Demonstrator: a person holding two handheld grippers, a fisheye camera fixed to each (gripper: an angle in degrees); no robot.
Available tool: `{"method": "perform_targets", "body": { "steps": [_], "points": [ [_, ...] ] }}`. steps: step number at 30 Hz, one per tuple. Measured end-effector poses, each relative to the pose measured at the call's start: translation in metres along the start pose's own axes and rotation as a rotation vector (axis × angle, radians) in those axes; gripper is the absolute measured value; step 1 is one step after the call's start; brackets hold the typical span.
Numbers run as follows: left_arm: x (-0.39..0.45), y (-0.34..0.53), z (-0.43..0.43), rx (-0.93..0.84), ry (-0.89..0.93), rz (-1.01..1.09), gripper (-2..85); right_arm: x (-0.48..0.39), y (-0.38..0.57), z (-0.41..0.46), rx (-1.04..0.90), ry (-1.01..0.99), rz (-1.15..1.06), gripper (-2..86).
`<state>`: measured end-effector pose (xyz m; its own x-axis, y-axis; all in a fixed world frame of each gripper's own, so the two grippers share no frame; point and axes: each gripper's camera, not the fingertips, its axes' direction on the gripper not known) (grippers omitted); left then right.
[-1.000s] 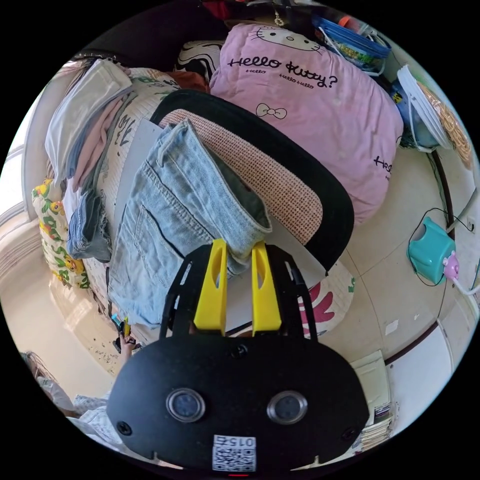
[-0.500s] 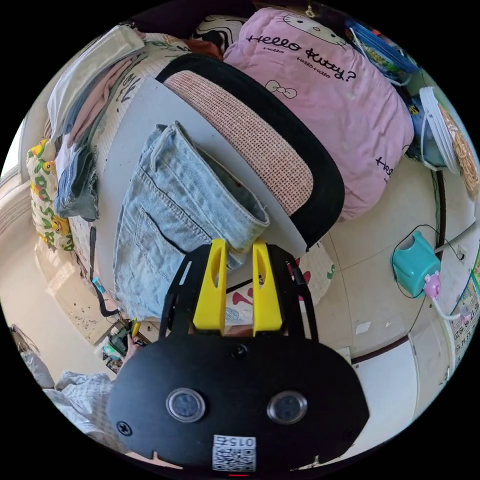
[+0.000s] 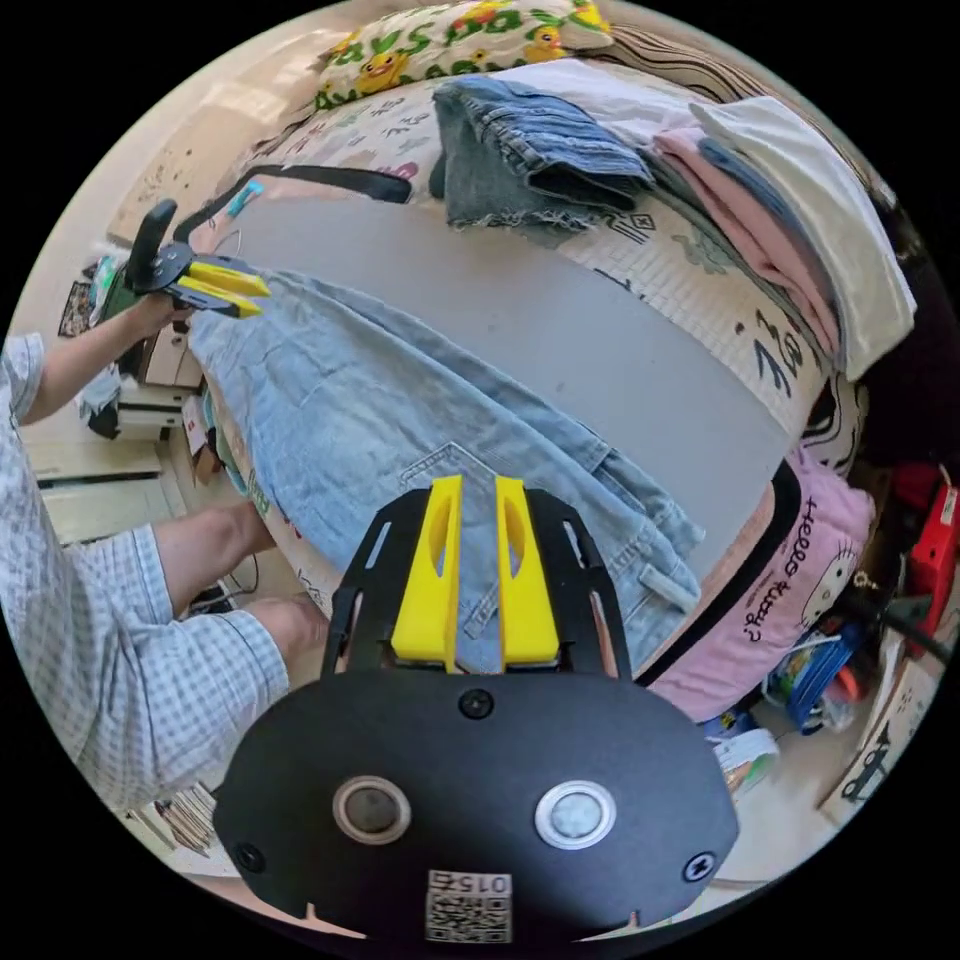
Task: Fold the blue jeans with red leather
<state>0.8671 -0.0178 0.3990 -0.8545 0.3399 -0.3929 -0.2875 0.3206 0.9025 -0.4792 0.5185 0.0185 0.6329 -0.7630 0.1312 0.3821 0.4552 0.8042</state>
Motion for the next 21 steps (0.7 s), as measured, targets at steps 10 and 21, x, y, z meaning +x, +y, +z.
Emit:
{"method": "perform_targets", "body": {
  "steps": [10, 21],
  "points": [
    [0.019, -0.097, 0.002, -0.195, 0.062, 0.161, 7.8, 0.037, -0.023, 0.024, -0.132, -0.021, -0.081, 9.7],
    [0.041, -0.136, -0.077, -0.143, 0.129, 0.092, -0.5, 0.073, -0.020, -0.010, -0.140, -0.104, -0.048, -0.1]
  ]
}}
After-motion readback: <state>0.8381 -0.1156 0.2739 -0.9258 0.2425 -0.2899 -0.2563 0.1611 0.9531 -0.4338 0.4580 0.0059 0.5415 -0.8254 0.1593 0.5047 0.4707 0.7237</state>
